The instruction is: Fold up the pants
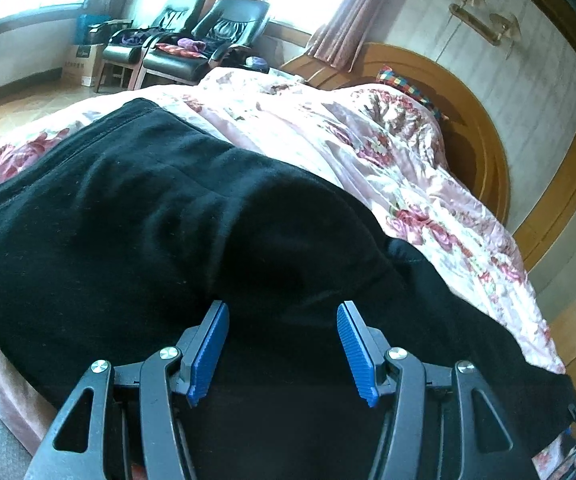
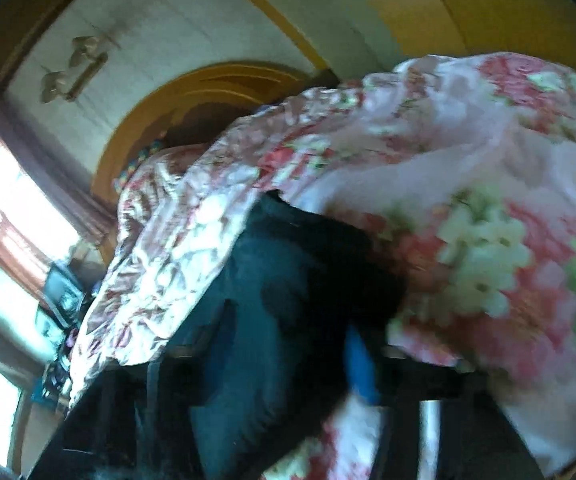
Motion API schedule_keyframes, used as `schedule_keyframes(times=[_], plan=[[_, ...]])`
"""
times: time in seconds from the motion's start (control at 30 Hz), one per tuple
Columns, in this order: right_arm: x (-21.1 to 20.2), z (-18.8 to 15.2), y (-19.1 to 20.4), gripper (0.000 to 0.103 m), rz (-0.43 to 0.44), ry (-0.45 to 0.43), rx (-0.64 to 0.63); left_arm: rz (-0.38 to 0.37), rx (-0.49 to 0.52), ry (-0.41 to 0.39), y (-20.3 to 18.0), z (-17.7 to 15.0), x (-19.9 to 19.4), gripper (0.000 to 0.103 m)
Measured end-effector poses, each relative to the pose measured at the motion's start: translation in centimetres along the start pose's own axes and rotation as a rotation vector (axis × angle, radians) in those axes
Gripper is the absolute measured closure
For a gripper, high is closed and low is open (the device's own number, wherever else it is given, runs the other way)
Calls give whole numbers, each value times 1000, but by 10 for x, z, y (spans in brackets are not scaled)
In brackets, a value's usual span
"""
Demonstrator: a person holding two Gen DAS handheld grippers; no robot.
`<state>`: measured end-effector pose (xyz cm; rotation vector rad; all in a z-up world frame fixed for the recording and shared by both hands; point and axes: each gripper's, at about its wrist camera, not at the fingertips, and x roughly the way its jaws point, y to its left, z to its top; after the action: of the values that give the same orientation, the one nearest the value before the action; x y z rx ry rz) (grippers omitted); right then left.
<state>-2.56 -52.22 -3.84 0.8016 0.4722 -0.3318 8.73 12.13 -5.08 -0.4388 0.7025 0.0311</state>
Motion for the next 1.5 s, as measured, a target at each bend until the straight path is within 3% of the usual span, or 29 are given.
schedule_keyframes(times=[0.1,0.27,0.37,0.5,0.57,0.67,0.73,0.77,0.83,0.93,1.07,1.2,1.27,1.37,1.5], plan=[[-1,-1,5,95,0,-7,-19,36,48,16,-5,-3,5,44],[-42,10,20,97,-94,-177,-88,61,95,23,-9,-5,7,44],[-32,8,15,97,-159,-136,-111,83,116,28,-11,-7,11,44],[-10,6,-7,97,-204,-54,2,110,165,30,-15,-8,13,44],[-7,5,1,96,-241,-53,-49,107,157,32,-14,-8,13,44],[-14,3,4,78,-229,-74,-69,102,144,34,-14,-4,9,44],[-30,0,9,58,-301,-157,-91,85,150,27,-17,-2,6,44],[-42,-2,12,39,-330,-209,-91,72,157,24,-18,0,6,44],[-61,-7,17,35,-339,-286,-81,53,178,15,-21,7,7,44],[-73,-16,42,35,-340,-308,-152,61,200,-17,-18,22,12,44],[-68,-38,101,35,-225,-266,-362,170,240,-33,0,44,30,44],[-32,-70,171,35,36,-80,-532,311,260,-33,31,64,44,50],[-2,-94,214,35,195,70,-598,337,255,-48,39,69,43,51],[44,-133,272,36,357,294,-684,359,197,-98,50,70,31,55],[90,-178,334,38,463,450,-756,291,58,-148,63,60,5,55]])
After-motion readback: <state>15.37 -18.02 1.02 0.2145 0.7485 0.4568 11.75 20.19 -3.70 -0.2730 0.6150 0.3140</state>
